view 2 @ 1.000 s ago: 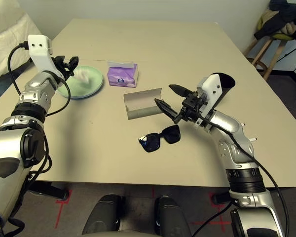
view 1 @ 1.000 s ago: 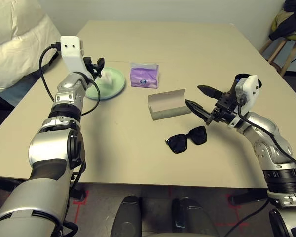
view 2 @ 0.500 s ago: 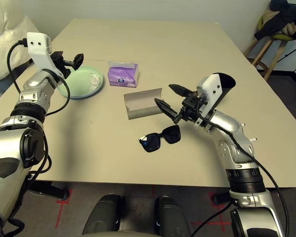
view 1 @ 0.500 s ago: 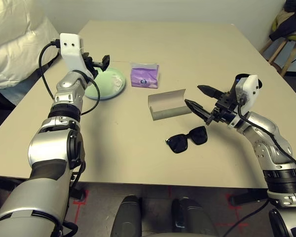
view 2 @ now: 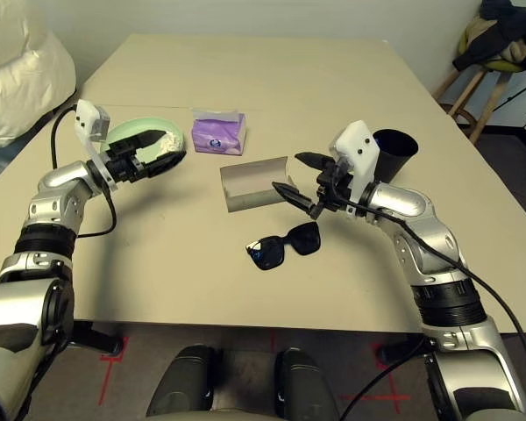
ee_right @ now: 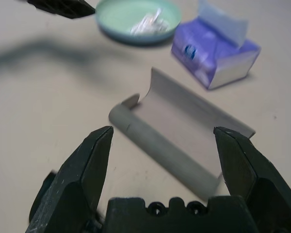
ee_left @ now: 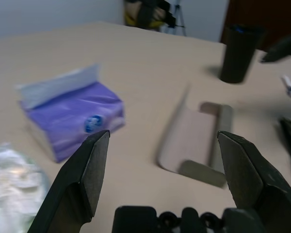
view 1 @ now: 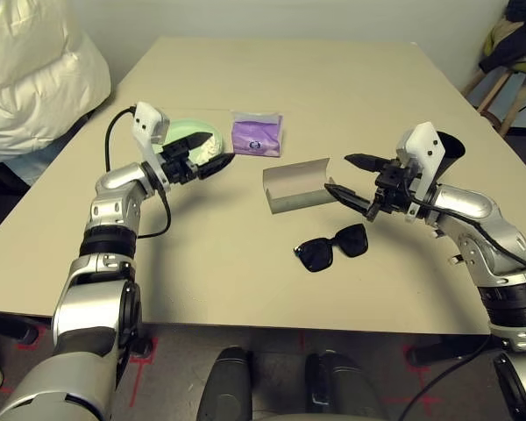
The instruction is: Organize and tidy the items on the table.
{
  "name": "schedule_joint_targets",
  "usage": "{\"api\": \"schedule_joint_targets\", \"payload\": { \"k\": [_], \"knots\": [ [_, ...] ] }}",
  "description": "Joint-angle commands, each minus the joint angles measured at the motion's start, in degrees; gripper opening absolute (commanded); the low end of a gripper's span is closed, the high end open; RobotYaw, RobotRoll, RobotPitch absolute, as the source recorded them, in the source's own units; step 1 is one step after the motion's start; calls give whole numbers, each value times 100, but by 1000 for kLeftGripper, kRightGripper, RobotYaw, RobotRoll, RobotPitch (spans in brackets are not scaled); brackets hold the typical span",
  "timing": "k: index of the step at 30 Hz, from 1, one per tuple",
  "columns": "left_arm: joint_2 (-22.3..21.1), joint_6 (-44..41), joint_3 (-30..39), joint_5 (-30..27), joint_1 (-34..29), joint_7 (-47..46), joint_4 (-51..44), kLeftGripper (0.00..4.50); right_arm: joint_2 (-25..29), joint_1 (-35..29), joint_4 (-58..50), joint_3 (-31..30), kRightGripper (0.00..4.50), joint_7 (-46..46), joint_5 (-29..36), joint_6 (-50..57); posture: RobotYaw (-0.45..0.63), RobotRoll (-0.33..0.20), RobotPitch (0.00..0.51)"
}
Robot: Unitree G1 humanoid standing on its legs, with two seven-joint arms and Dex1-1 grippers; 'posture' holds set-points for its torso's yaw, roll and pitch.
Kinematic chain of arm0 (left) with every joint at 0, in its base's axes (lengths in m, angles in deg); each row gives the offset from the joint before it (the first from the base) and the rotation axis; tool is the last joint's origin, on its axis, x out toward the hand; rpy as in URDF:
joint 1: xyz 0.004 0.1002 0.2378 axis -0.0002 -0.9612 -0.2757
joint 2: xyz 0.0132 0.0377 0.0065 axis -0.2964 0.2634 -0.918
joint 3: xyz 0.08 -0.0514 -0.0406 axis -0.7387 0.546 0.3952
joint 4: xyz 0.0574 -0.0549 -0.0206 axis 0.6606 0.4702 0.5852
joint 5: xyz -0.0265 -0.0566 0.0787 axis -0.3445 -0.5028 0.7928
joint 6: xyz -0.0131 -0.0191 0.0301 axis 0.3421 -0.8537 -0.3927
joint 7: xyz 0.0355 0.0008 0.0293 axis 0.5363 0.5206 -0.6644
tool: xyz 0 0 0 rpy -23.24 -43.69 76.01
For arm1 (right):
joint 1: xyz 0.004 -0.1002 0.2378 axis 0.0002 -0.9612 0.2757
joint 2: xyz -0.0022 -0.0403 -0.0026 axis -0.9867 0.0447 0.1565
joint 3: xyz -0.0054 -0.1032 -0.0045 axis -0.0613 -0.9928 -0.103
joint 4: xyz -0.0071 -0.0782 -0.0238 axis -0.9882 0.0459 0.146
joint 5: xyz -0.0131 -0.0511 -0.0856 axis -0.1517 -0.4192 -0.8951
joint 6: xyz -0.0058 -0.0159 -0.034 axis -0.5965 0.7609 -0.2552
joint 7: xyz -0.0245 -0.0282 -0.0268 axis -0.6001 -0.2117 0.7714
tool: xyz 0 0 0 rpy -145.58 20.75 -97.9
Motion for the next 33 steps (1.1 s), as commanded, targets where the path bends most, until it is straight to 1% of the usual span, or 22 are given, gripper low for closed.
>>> {"api": "schedule_joint_targets", "payload": {
  "k": [1,5,8,11,13,17,20,24,33],
  "knots": [
    [-111,-7,-289,4,-358,273,-589,4480,356,208,-359,-318,4500,-287,-170,371,238,0,117],
    [-73,190,-440,17,-630,291,-1006,4480,751,512,-409,-641,4500,-683,-379,457,253,0,125],
    [-33,444,-559,59,-778,290,-1161,4480,1121,956,-458,-1229,4500,-1022,-850,652,264,0,131],
    [-36,430,-688,54,-905,306,-1321,4480,1432,1357,-507,-1884,4500,-1552,-1340,592,278,0,135],
    [-63,397,-765,22,-976,348,-1425,4480,1533,1517,-529,-2141,4500,-1846,-1528,477,282,0,136],
    [-190,373,-1061,148,-1291,451,-1804,4480,1753,1807,-431,-2704,4500,-2706,-2058,-295,317,0,141],
    [-215,320,-1156,111,-1423,429,-2032,4480,1745,1817,-264,-2765,4500,-2924,-2295,-639,336,0,146],
    [-275,130,-1228,16,-1571,486,-2373,4480,1582,1867,-26,-2782,4500,-3134,-2551,-944,342,0,149],
    [-407,-166,-1291,-67,-1735,482,-2722,4480,1190,1809,108,-2809,4500,-3426,-3011,-1105,339,0,157]
  ]
}}
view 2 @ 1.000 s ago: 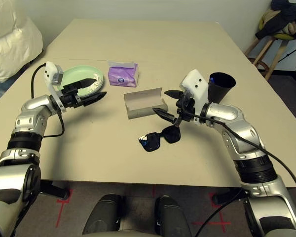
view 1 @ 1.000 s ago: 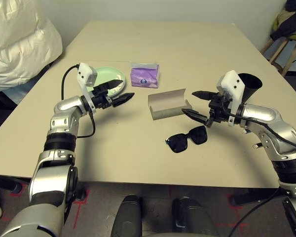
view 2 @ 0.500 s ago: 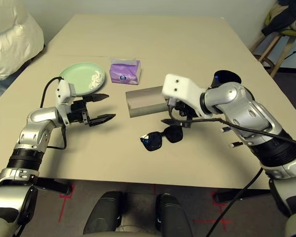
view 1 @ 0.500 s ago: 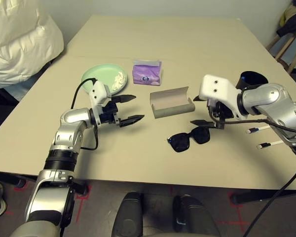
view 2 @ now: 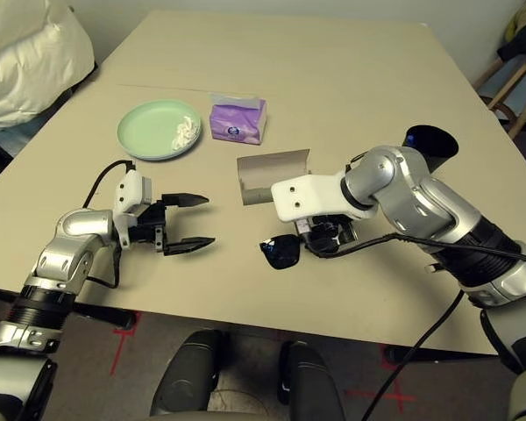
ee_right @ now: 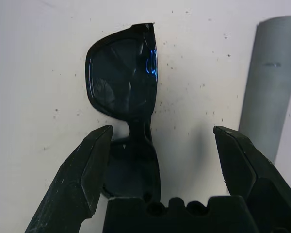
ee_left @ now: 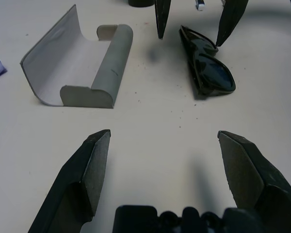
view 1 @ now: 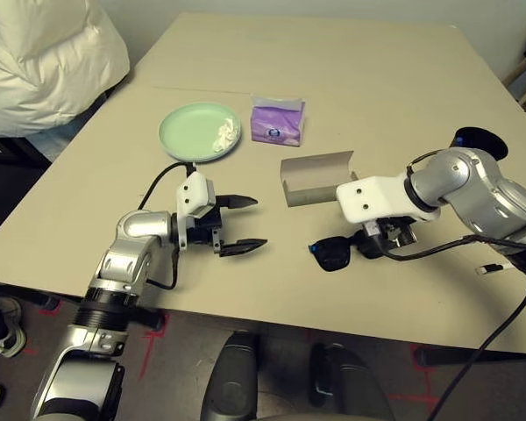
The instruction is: Organize and tidy the items on the table.
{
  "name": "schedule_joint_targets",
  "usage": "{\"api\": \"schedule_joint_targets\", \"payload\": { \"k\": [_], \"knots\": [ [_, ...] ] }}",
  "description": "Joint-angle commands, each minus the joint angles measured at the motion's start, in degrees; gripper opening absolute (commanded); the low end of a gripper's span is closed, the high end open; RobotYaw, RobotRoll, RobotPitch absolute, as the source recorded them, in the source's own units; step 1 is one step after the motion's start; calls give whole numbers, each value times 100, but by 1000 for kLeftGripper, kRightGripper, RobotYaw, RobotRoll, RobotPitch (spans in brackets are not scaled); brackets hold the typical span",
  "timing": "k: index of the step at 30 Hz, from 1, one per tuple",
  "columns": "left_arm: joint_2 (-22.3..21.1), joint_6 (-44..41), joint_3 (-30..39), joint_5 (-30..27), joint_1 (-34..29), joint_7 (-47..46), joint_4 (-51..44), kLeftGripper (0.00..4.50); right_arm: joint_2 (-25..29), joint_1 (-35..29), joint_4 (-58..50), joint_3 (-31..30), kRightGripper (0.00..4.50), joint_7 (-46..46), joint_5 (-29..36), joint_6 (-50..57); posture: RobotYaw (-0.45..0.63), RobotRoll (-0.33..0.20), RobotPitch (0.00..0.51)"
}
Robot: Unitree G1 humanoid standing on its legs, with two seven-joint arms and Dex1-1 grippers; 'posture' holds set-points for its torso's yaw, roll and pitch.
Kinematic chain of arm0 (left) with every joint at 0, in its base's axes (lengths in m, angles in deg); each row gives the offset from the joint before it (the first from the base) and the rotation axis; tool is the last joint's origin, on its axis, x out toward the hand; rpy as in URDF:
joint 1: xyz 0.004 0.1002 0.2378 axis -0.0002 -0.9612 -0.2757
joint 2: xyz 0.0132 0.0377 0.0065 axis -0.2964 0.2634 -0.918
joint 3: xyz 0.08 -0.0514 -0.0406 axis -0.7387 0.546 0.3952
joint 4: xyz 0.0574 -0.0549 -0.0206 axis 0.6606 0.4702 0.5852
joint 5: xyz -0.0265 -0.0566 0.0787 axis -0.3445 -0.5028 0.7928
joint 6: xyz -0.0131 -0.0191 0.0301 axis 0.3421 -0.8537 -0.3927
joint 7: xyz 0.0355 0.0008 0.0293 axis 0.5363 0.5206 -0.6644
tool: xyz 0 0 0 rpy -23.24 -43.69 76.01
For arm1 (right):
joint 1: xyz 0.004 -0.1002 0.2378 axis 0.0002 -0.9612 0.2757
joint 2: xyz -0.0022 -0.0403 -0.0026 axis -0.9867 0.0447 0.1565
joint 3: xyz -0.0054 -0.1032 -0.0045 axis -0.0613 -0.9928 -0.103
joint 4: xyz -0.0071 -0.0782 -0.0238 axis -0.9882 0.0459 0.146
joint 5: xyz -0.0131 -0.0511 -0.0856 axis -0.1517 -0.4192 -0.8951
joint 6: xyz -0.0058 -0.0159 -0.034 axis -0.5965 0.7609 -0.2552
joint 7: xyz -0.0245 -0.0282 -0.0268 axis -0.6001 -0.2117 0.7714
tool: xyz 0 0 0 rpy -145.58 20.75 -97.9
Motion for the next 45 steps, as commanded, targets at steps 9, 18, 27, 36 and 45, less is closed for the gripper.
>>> {"api": "schedule_joint_targets", "payload": {
  "k": [9,18,27,36,45],
  "knots": [
    [-24,-119,-101,-61,-32,17,-281,4480,-136,-88,-48,-74,4500,-229,-501,-74,337,0,155],
    [-12,-95,-127,-39,-18,-6,-285,4480,-187,-38,-149,-42,4500,-433,-612,-82,338,0,157],
    [-34,-105,-115,-36,-64,-61,-364,4500,-275,88,-72,-55,4098,-637,-717,-75,348,0,160],
    [-45,-155,-113,-51,-91,-99,-465,4500,-335,-39,239,-157,846,-709,-911,-285,351,0,164],
    [-72,-180,-106,-50,-97,-95,-484,4500,-374,-66,374,-85,332,-724,-975,-429,349,0,162]
  ]
}}
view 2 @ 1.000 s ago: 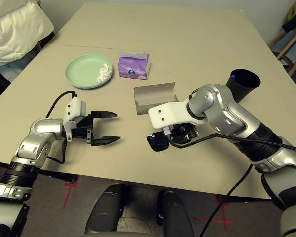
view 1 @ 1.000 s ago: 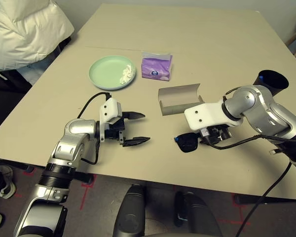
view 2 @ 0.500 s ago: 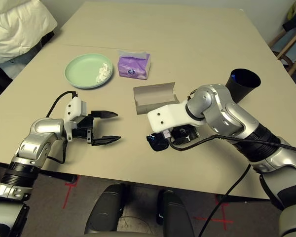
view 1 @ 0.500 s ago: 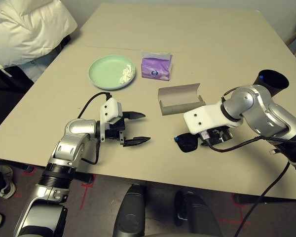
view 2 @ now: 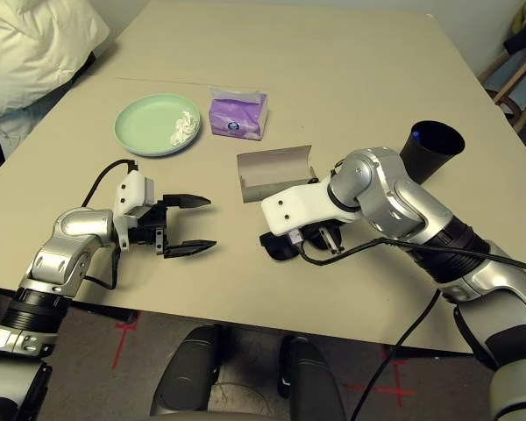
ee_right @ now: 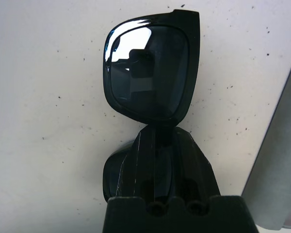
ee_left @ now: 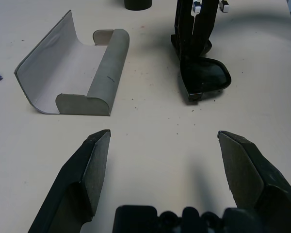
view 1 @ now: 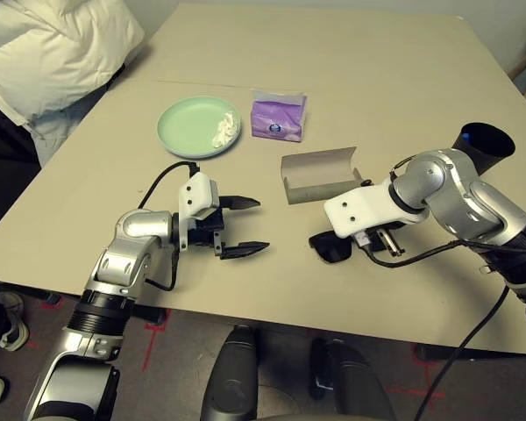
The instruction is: Organize and tidy the items on the table.
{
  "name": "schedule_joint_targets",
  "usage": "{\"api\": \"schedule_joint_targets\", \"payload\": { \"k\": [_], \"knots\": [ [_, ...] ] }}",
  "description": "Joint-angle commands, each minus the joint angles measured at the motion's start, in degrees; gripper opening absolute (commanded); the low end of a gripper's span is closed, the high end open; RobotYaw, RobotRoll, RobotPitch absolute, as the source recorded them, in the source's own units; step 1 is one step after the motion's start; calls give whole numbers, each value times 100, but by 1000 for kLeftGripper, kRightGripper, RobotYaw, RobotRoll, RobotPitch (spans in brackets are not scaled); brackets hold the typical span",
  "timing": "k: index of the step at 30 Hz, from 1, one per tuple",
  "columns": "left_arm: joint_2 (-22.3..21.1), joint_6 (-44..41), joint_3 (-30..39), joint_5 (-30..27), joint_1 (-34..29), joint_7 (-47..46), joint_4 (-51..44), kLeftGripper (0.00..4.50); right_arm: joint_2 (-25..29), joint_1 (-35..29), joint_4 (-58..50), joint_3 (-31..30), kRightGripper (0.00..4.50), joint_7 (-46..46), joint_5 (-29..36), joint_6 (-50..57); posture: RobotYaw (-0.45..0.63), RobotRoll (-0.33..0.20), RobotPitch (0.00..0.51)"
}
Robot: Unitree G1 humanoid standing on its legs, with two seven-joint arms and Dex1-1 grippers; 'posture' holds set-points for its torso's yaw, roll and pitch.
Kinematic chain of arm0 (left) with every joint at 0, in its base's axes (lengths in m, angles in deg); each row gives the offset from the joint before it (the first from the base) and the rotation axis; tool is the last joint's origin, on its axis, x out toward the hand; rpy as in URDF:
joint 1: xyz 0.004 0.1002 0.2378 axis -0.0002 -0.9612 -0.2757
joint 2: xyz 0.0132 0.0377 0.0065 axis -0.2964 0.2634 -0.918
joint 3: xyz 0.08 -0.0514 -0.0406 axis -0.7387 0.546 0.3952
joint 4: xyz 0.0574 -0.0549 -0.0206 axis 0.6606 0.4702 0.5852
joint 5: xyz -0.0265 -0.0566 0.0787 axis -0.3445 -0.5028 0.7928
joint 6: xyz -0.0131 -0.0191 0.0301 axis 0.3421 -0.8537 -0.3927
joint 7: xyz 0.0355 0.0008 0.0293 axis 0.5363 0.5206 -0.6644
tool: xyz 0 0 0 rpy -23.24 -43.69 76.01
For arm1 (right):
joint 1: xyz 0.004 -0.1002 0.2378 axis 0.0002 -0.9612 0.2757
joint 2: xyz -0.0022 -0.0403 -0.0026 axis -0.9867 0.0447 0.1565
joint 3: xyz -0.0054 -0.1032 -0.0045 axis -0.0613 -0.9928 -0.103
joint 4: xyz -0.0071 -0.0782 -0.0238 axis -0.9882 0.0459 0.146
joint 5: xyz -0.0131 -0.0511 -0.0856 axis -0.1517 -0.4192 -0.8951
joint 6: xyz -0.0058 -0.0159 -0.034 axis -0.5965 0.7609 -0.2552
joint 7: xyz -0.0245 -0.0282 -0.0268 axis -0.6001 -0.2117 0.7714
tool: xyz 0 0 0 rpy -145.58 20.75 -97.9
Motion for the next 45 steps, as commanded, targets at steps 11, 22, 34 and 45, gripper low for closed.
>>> {"api": "schedule_joint_targets", "payload": {
  "k": [11,22,34,45],
  "knots": [
    [-57,-28,-41,-46,4,15,-34,4500,-53,217,7,239,332,-26,112,135,331,0,146],
    [-22,-149,49,-78,271,-105,170,4500,-346,823,224,529,332,494,98,291,311,0,131],
    [-15,-74,171,-143,463,-120,364,4500,-1157,1186,1830,488,332,2340,-620,-474,303,0,121],
    [140,-80,260,-567,517,15,145,4500,-1423,1472,2583,405,332,2816,-1035,-1048,313,0,121]
  ]
}}
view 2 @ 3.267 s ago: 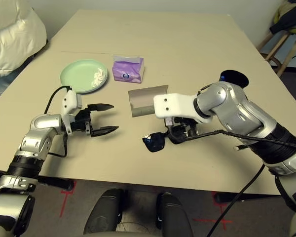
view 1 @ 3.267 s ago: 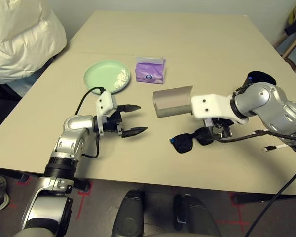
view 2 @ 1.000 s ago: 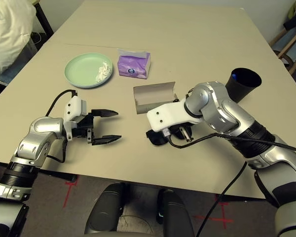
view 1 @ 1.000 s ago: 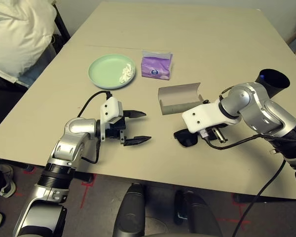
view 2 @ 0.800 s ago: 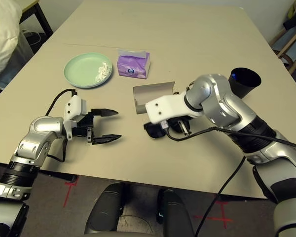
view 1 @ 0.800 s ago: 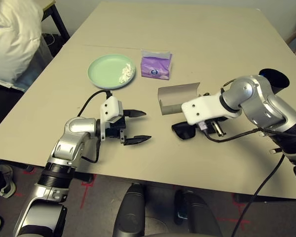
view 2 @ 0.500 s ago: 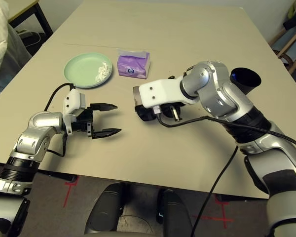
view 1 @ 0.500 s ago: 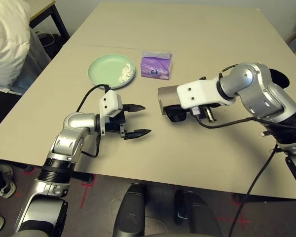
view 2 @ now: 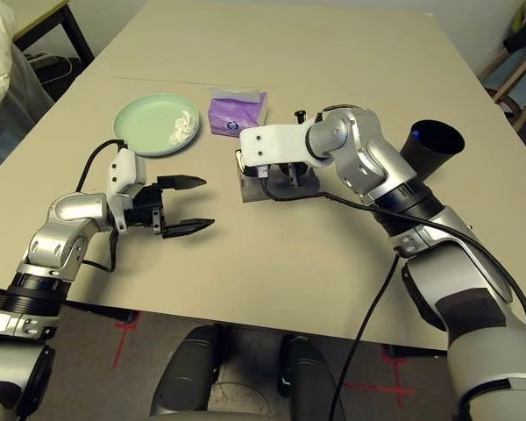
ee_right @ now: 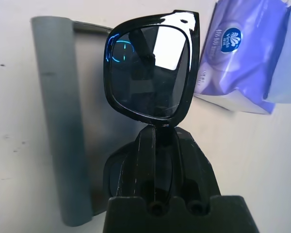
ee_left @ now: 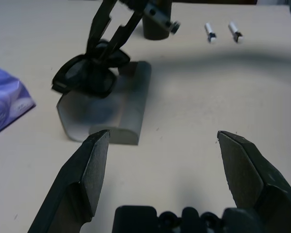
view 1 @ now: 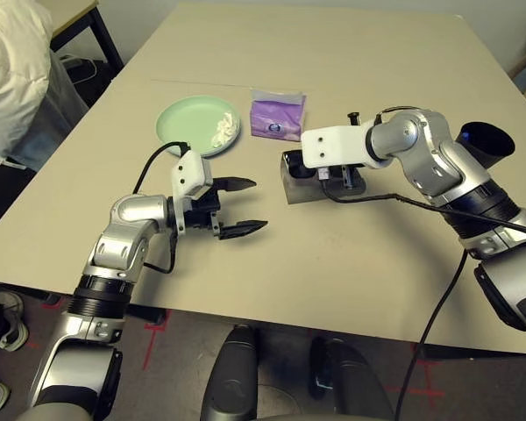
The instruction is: Organize and tidy the items on the table.
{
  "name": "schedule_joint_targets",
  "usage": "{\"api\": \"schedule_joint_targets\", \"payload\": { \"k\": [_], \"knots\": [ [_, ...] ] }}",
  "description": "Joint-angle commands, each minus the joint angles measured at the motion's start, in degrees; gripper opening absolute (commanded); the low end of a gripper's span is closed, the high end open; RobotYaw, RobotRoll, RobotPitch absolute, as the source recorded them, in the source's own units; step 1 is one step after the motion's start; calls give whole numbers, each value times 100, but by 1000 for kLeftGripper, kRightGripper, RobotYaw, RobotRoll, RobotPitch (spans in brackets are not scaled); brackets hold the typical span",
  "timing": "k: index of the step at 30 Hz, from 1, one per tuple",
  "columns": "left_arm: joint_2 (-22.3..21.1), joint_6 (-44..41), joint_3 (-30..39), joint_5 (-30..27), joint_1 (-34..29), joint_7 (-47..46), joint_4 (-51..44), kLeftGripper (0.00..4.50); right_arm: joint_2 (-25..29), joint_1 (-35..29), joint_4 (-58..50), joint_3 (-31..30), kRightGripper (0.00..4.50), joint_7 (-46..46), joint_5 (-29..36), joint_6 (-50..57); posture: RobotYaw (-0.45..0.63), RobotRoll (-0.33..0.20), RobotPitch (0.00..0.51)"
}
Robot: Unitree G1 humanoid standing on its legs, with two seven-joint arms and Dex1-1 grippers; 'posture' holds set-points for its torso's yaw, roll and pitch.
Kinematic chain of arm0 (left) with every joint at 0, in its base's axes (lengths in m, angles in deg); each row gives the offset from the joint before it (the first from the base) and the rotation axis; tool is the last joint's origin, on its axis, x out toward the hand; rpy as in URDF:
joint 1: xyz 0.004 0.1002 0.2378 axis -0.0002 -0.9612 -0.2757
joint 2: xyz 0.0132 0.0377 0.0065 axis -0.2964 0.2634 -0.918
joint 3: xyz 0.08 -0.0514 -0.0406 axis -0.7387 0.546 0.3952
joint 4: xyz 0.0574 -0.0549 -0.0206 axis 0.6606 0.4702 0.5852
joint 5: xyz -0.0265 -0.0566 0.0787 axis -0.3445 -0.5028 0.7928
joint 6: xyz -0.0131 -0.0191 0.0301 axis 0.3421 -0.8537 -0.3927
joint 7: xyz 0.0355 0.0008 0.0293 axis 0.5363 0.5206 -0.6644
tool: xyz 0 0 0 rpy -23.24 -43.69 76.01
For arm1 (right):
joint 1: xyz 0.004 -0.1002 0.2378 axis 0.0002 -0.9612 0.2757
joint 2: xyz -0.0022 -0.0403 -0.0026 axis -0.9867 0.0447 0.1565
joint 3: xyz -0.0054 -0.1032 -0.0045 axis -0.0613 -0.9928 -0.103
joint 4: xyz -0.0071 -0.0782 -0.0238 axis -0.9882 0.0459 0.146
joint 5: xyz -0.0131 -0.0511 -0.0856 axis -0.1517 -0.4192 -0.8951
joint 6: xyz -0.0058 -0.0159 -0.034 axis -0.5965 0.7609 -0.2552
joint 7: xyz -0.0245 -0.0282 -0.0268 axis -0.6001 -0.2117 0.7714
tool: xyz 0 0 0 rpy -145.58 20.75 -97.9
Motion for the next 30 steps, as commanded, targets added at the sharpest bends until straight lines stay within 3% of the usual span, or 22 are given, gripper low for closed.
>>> {"api": "schedule_joint_targets", "payload": {
  "k": [1,30],
  "knots": [
    [37,0,18,-184,20,119,-147,4500,-51,109,140,-94,332,61,-127,-212,313,0,121],
    [-24,-216,-27,-146,-35,-2,-331,4500,-110,-435,477,-90,332,269,-561,-853,318,0,123]
  ]
}}
